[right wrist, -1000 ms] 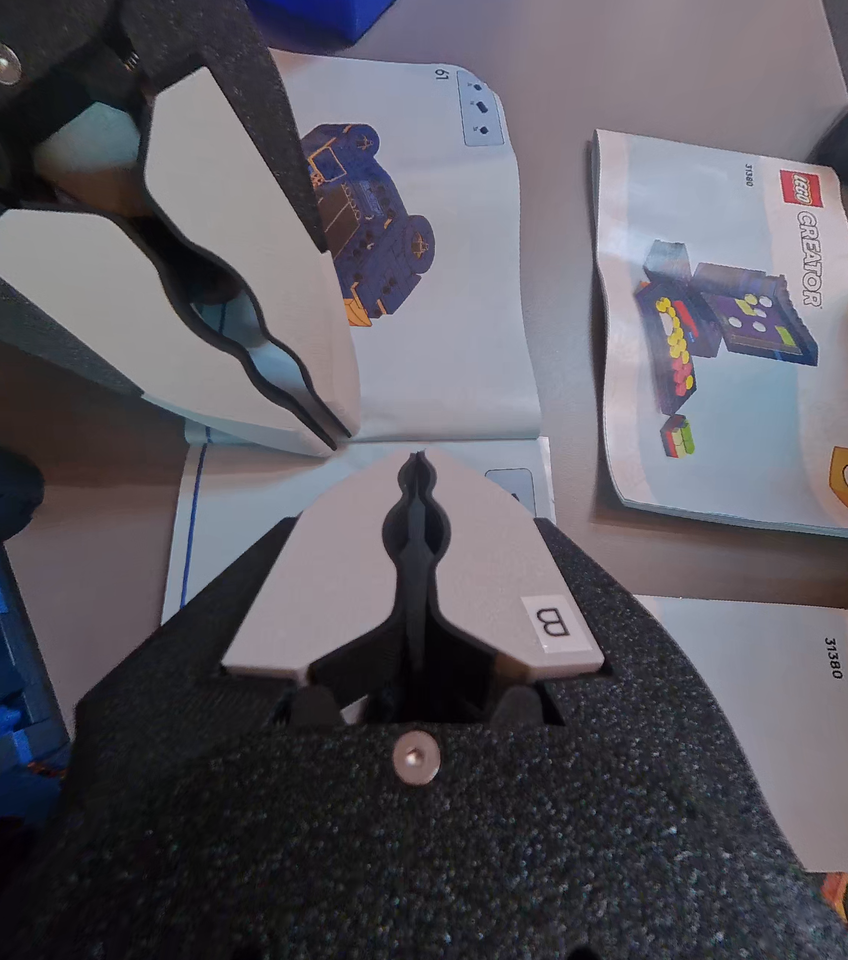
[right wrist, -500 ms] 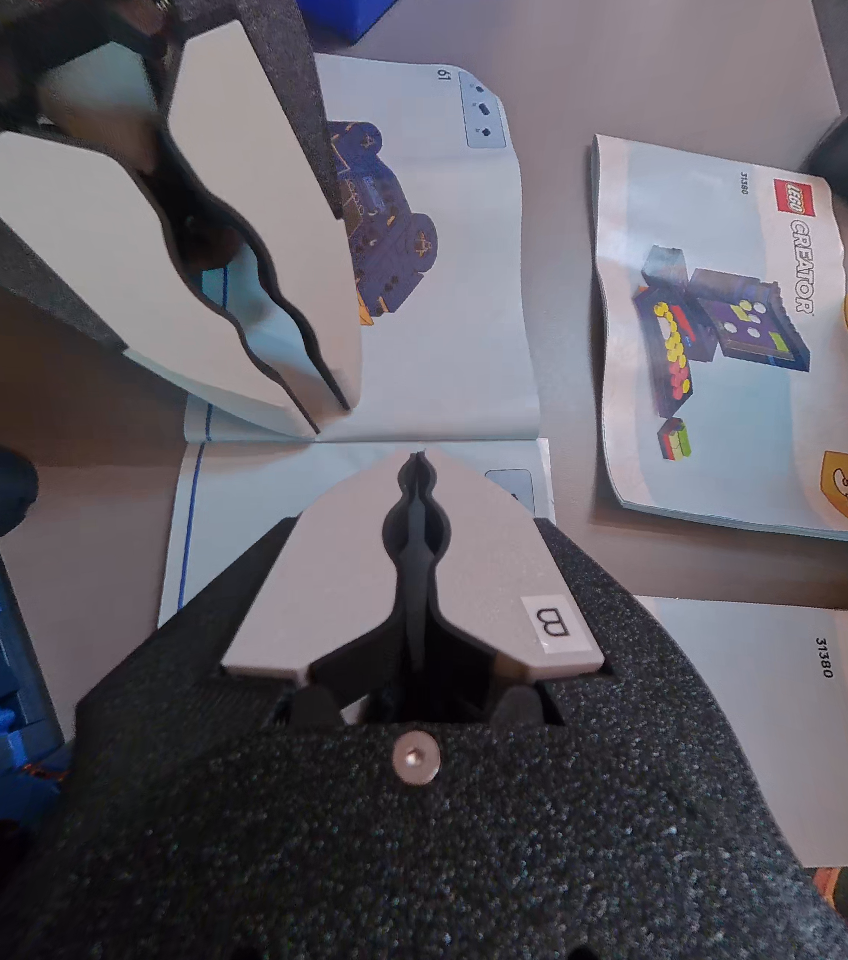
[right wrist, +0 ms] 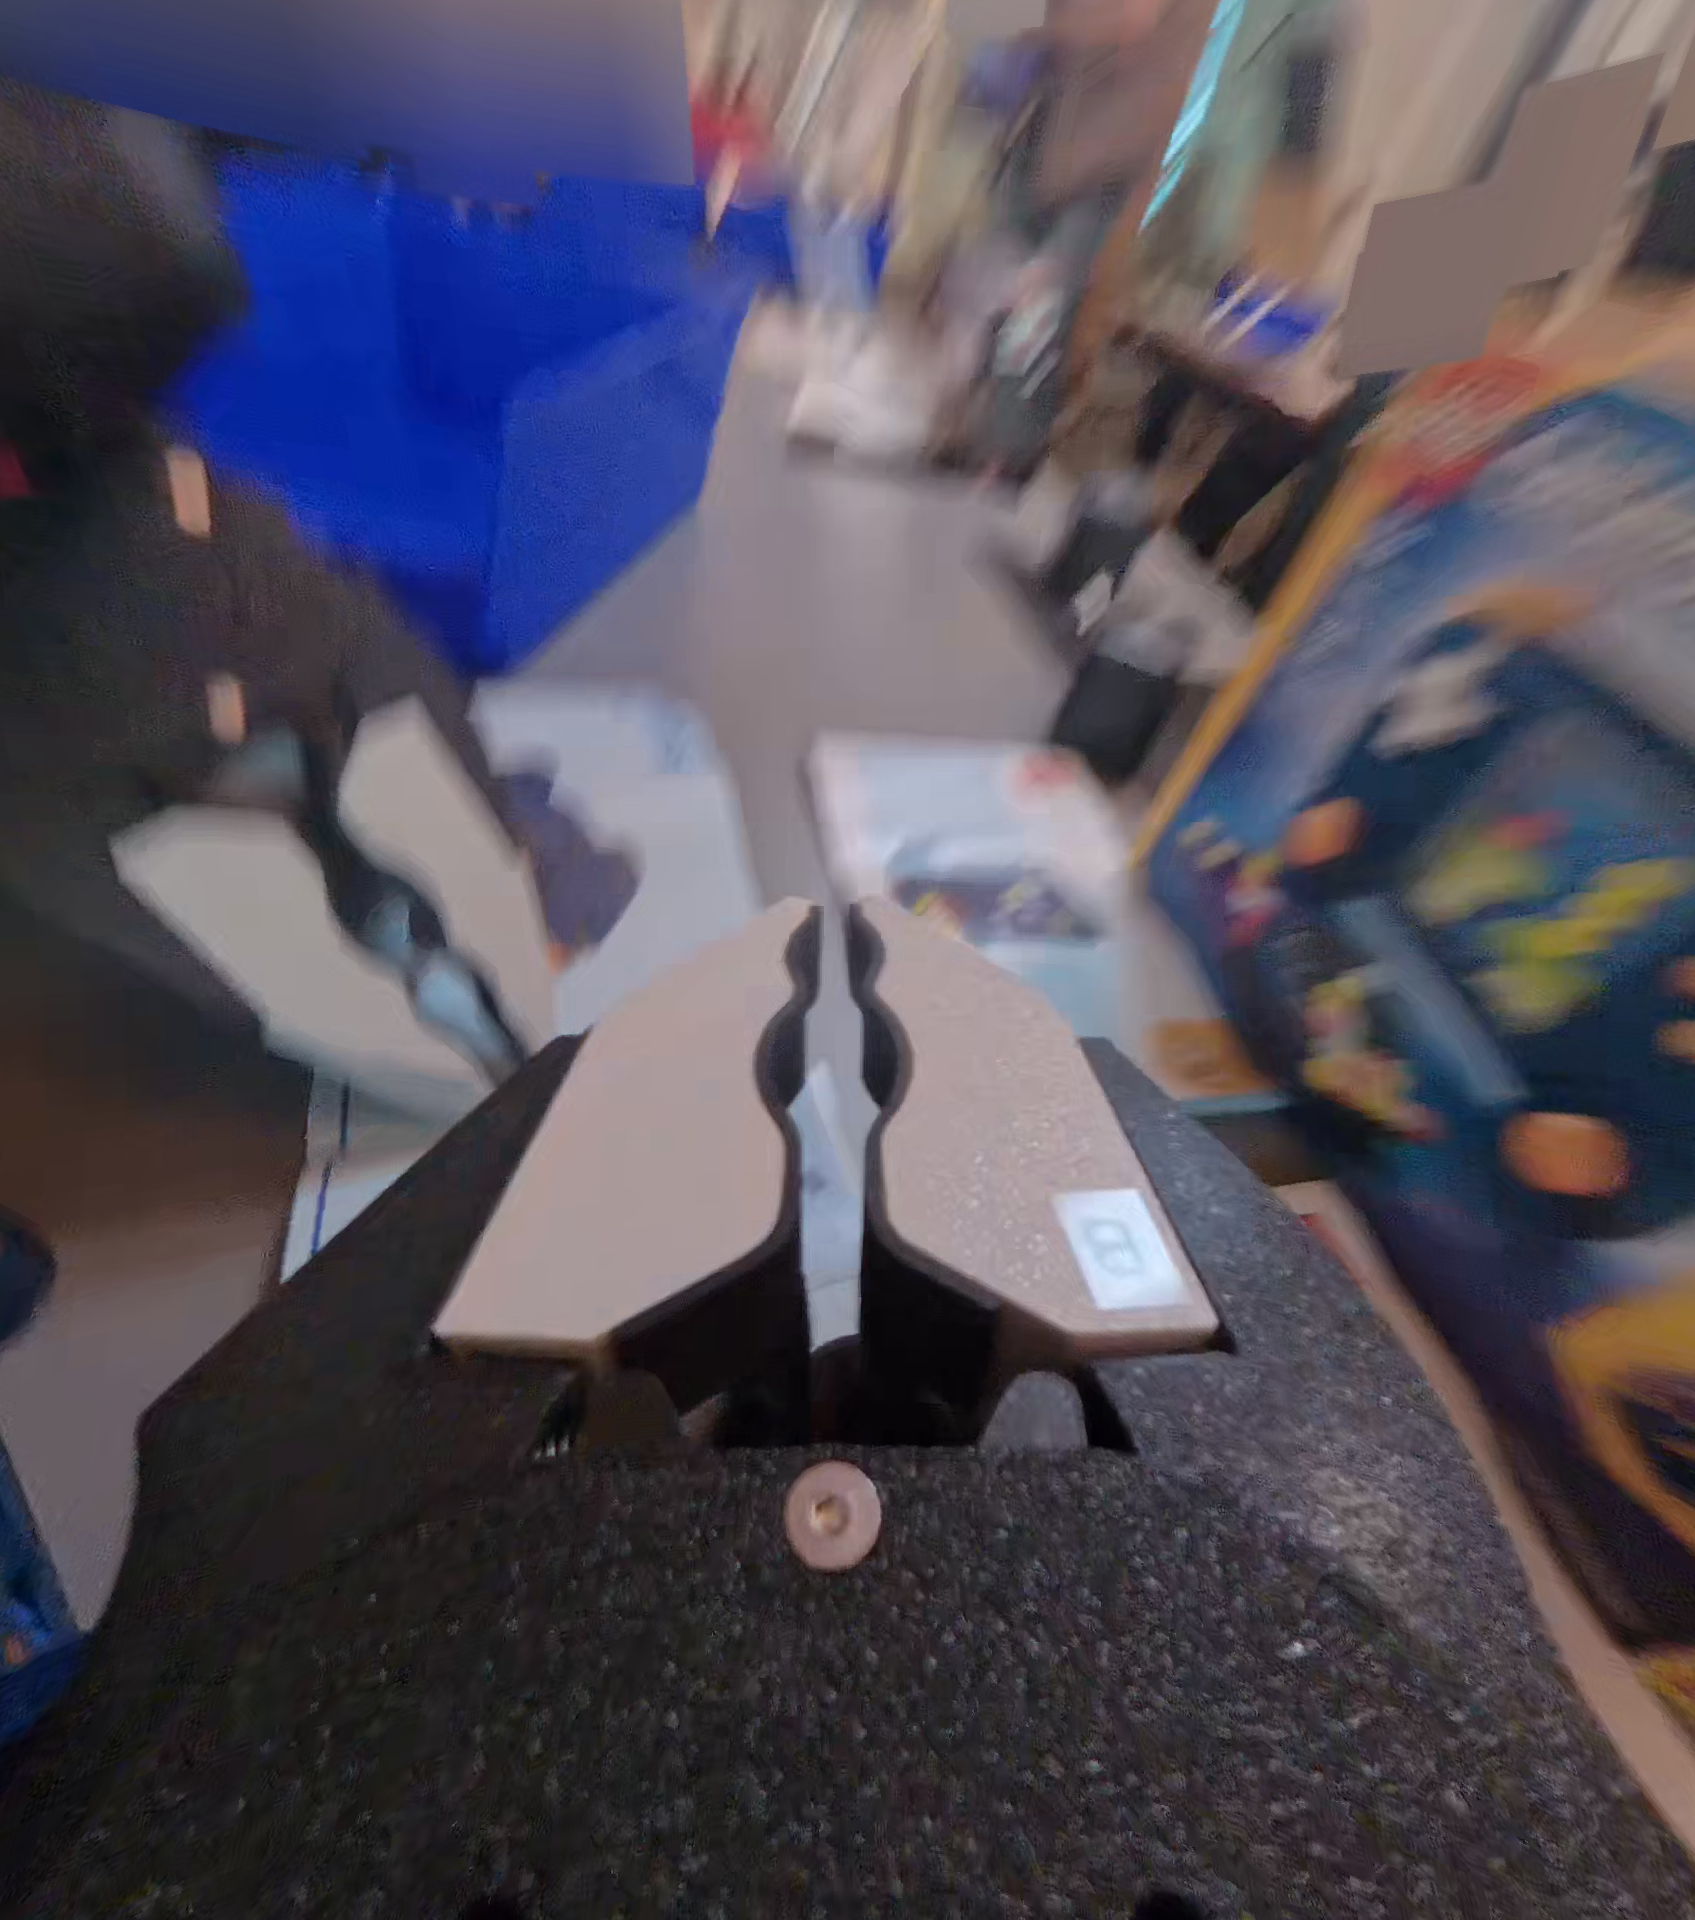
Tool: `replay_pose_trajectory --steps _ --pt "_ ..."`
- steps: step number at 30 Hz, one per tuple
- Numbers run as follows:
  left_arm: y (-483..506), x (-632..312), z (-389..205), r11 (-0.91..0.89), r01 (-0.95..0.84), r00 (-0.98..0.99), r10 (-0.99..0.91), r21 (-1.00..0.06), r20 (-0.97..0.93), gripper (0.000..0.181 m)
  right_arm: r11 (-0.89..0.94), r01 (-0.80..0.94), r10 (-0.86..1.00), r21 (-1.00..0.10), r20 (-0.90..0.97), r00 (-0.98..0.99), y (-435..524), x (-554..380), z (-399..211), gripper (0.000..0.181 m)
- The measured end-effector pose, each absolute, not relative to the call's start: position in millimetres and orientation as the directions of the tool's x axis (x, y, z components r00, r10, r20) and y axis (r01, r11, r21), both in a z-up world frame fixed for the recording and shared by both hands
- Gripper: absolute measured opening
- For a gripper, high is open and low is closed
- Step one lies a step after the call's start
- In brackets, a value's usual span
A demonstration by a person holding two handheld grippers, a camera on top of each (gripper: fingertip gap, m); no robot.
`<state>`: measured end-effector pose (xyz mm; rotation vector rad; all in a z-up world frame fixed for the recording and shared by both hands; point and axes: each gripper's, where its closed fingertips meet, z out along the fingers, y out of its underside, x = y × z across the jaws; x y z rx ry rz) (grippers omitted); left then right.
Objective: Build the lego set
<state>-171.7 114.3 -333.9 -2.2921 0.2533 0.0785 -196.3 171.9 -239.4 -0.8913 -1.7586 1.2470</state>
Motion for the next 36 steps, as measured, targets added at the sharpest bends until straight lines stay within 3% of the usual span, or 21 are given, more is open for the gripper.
replay_pose_trajectory --steps 3,6,8,11,13,15,18,21,28,33,36 --pt "114.4 -171.7 -334.0 -0.653 -0.201 0.979 -0.159 -0.73 -0.128 0.01 0.107 0.074 0.958 -0.991 0.083 -0.274 230.2 -161.7 -161.5 0.017" --pt "114.3 -171.7 -334.1 -0.654 -0.194 0.98 -0.159 -0.731 -0.119 0.01 0.177 0.336 0.968 -0.925 0.101 -0.232 263.0 -121.8 -160.1 0.033" --pt "114.3 -171.7 -334.1 -0.654 -0.201 0.979 -0.16 -0.73 -0.126 0.009 0.323 0.603 0.935 -0.73 0.147 -0.324 268.3 -97.7 -196.3 0.029" --pt "114.4 -171.6 -334.1 -0.655 -0.211 0.977 -0.161 -0.726 -0.139 0.009 0.435 0.85 0.9 -0.297 0.101 -0.425 267.0 -60.5 -251.3 0.021" --pt "114.4 -171.3 -334.0 -0.655 -0.22 0.975 -0.163 -0.723 -0.15 0.009 0.363 0.927 0.931 -0.093 0.082 -0.356 270.8 -41.6 -281.4 0.025" --pt "114.4 -171.1 -334.1 -0.654 -0.226 0.974 -0.165 -0.721 -0.156 0.008 0.191 0.982 0.979 -0.001 0.066 -0.19 272.2 -30.1 -307.4 0.034" --pt "114.3 -171.1 -334.1 -0.654 -0.224 0.974 -0.165 -0.723 -0.153 0.008 -0.054 0.998 0.999 0.017 0.003 0.054 272.1 -25.9 -329.9 0.041" --pt "114.3 -171.1 -334.3 -0.653 -0.218 0.976 -0.165 -0.725 -0.145 0.008 -0.166 0.986 0.985 -0.007 0.047 0.166 286.9 -29.0 -330.8 0.039" --pt "114.4 -171.1 -334.3 -0.651 -0.221 0.975 -0.168 -0.726 -0.146 0.008 -0.164 0.982 0.983 0.096 0.095 0.155 292.9 -20.1 -340.5 0.031" --pt "114.5 -171.3 -334.4 -0.651 -0.222 0.975 -0.169 -0.726 -0.147 0.008 -0.136 0.986 0.989 0.092 0.069 0.13 287.8 -22.6 -341.7 0.015" --pt "114.6 -171.1 -334.3 -0.65 -0.224 0.974 -0.17 -0.726 -0.148 0.008 -0.119 0.989 0.991 0.091 0.078 0.112 287.6 -22.5 -341.6 0.015"
